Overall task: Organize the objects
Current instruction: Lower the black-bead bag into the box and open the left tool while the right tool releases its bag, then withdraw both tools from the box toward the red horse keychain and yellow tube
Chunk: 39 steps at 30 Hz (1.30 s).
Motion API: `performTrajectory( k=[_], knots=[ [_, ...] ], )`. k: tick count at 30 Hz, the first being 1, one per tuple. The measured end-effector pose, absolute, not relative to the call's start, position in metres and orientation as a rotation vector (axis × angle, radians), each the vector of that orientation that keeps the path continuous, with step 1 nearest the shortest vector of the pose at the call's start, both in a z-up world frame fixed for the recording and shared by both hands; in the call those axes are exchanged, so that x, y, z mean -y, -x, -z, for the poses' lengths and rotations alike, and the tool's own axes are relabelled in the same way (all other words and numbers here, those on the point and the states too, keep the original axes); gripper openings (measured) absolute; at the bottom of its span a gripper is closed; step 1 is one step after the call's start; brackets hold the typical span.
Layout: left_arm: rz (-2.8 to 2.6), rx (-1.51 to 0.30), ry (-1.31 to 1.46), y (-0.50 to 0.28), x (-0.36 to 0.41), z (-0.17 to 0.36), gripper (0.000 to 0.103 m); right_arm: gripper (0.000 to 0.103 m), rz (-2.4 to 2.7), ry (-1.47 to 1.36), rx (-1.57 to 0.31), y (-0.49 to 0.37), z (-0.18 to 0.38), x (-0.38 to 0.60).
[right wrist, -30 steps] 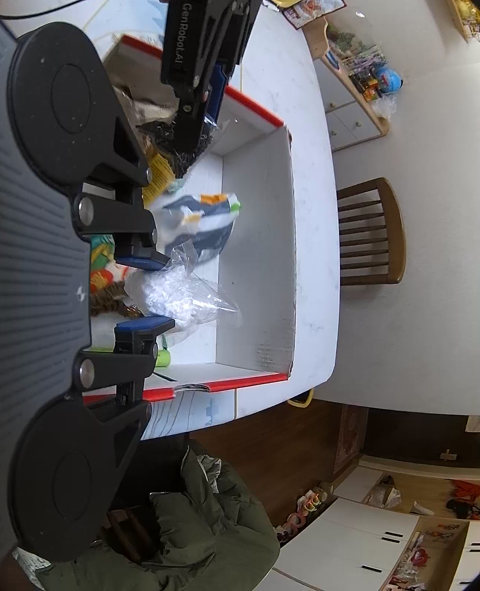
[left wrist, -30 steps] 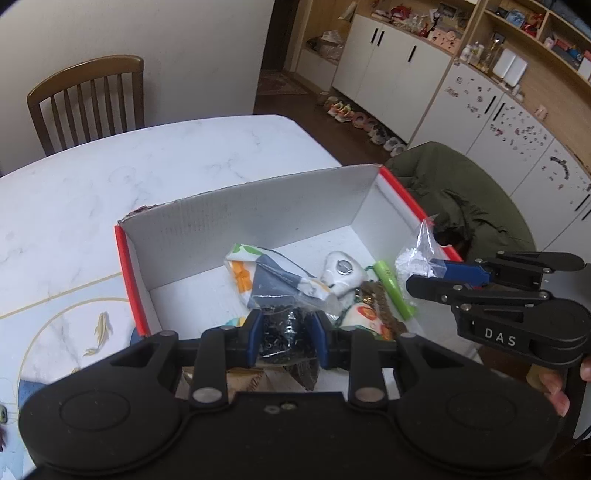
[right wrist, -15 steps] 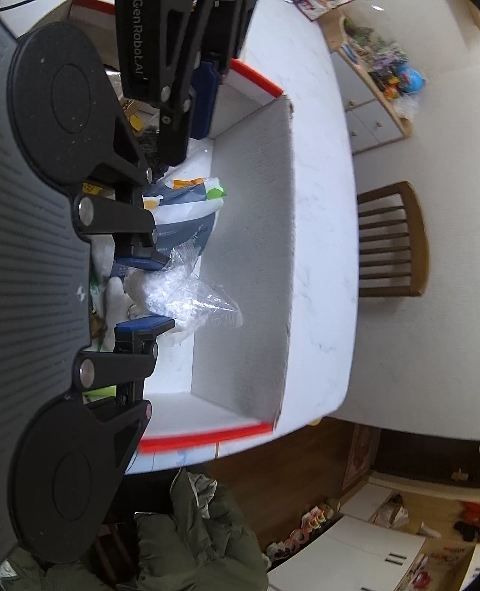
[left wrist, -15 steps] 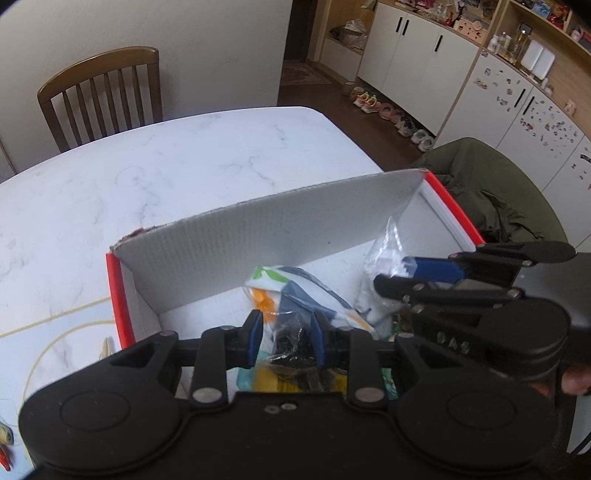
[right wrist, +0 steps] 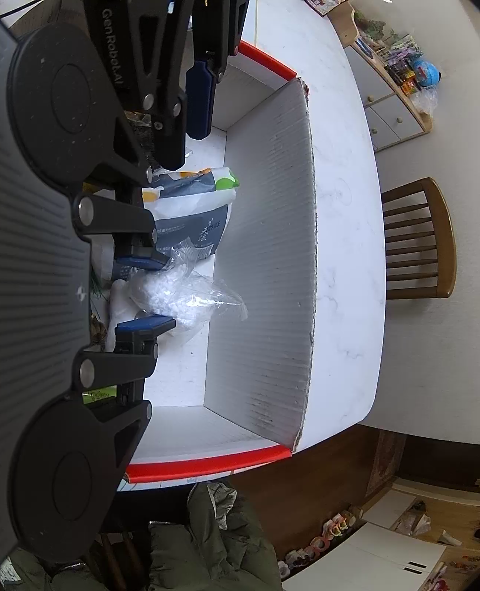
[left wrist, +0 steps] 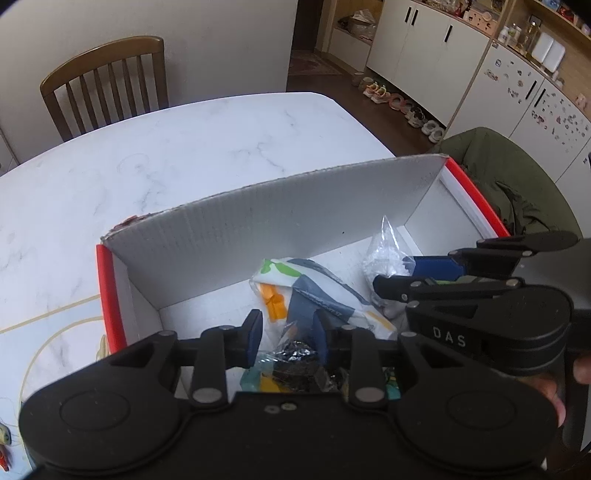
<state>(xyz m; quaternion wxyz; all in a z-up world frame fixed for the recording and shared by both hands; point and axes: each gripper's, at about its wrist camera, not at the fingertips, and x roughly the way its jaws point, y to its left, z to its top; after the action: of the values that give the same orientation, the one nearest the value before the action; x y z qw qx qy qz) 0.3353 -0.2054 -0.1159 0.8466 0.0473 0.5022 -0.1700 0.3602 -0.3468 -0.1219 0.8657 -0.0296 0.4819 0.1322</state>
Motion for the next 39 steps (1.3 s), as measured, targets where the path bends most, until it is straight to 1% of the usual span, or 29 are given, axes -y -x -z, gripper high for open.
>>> performTrajectory(
  k=[6, 10, 15, 17, 20, 22, 26, 27, 29, 30, 32, 37, 39],
  knots=[
    [0.364, -1.064, -0.107, -0.331, 0.208, 0.116, 0.036, 0.026, -0.272, 0.064, -1.005, -0.355, 0.118, 0.349],
    [0.369, -1.057, -0.095, -0.327, 0.208, 0.113, 0.052, 0.027, -0.270, 0.055, -1.004, -0.350, 0.114, 0.354],
    [0.381, -1.039, -0.097, -0.318, 0.209, 0.106, 0.057, 0.028, -0.282, 0.026, -0.984, -0.340, 0.103, 0.362],
    [0.390, -1.025, -0.098, -0.314, 0.209, 0.102, 0.060, 0.031, -0.288, 0.011, -0.970, -0.334, 0.098, 0.365],
    [0.395, -0.999, -0.106, -0.306, 0.209, 0.094, 0.065, 0.031, -0.288, -0.005, -0.948, -0.326, 0.090, 0.369],
    [0.397, -0.983, -0.104, -0.301, 0.207, 0.088, 0.065, 0.031, -0.289, -0.009, -0.938, -0.320, 0.085, 0.371],
    [0.401, -0.955, -0.096, -0.292, 0.204, 0.077, 0.072, 0.032, -0.300, -0.008, -0.914, -0.308, 0.074, 0.370],
    [0.404, -0.948, -0.094, -0.289, 0.203, 0.074, 0.072, 0.033, -0.304, -0.007, -0.907, -0.304, 0.070, 0.370],
    [0.411, -0.932, -0.092, -0.283, 0.200, 0.067, 0.076, 0.045, -0.310, -0.010, -0.890, -0.297, 0.064, 0.370],
    [0.412, -0.923, -0.094, -0.280, 0.199, 0.064, 0.077, 0.047, -0.309, -0.009, -0.877, -0.293, 0.061, 0.369],
    [0.414, -0.905, -0.100, -0.273, 0.195, 0.058, 0.080, 0.048, -0.313, 0.000, -0.856, -0.286, 0.055, 0.367],
    [0.418, -0.862, -0.089, -0.257, 0.184, 0.043, 0.082, 0.048, -0.325, -0.013, -0.832, -0.272, 0.042, 0.364],
    [0.421, -0.845, -0.084, -0.252, 0.179, 0.038, 0.083, 0.049, -0.329, -0.013, -0.819, -0.267, 0.037, 0.362]
  ],
)
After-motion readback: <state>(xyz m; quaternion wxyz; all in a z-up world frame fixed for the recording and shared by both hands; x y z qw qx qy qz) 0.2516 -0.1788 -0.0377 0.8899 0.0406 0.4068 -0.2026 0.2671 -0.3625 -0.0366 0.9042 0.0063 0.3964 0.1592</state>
